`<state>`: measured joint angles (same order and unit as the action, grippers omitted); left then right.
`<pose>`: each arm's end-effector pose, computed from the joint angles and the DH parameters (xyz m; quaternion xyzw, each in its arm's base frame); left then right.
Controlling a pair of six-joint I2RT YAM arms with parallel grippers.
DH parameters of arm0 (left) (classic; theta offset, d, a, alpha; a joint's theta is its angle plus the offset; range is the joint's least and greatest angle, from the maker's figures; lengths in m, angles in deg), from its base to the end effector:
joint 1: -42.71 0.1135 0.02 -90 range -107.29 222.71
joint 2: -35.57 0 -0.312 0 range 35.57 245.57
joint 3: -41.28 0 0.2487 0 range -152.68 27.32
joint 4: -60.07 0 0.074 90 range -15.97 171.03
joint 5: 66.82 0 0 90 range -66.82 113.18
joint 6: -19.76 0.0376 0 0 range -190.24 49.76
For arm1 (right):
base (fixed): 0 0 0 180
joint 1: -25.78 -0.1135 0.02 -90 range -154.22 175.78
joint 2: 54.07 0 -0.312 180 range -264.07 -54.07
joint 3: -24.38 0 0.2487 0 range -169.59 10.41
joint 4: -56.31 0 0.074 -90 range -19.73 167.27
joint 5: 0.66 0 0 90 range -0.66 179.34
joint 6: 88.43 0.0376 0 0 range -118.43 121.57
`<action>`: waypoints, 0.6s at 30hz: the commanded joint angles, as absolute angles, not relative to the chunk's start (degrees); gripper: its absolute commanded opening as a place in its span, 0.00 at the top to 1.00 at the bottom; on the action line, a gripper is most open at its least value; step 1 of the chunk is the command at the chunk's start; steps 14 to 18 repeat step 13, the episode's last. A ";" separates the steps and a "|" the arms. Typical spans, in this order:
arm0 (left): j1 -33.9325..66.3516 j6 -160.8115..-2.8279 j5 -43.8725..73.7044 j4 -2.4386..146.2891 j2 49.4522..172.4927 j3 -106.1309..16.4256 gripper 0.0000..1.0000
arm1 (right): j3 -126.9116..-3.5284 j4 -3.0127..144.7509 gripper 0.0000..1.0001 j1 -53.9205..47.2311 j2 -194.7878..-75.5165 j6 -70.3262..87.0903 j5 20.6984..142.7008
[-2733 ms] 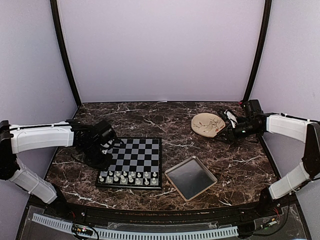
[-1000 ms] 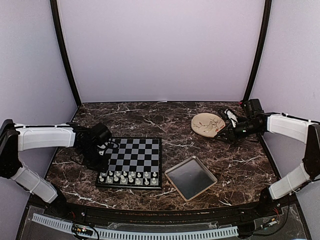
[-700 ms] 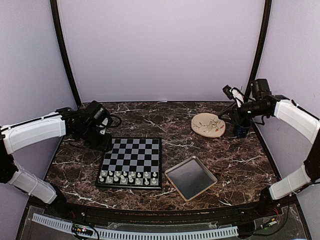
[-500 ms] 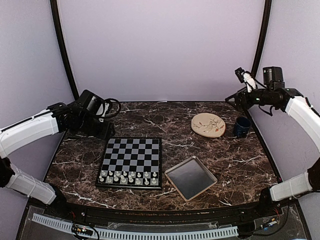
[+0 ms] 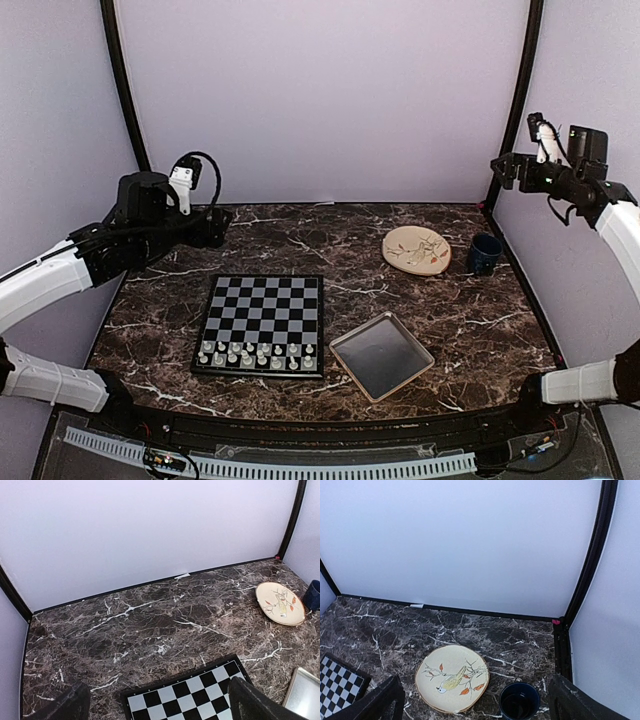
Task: Set up the chess pieces on the board
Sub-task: Reset both arms
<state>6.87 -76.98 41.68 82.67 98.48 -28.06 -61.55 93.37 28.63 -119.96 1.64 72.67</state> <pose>0.1937 -0.1252 0.3886 0.1048 0.7881 -0.0955 0.5990 0.2316 -0.0007 0.4513 -0.0659 0.7974 0.1022 0.5911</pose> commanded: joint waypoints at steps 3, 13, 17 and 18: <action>7.11 -80.50 47.57 87.54 98.94 -34.50 0.01 | -61.18 89.03 0.00 30.36 -117.79 3.42 74.74; 7.11 -80.71 49.93 98.80 102.98 -42.90 0.01 | -63.10 91.45 0.00 30.44 -117.17 0.28 73.22; 7.11 -80.71 49.93 98.80 102.98 -42.90 0.01 | -63.10 91.45 0.00 30.44 -117.17 0.28 73.22; 7.11 -80.71 49.93 98.80 102.98 -42.90 0.01 | -63.10 91.45 0.00 30.44 -117.17 0.28 73.22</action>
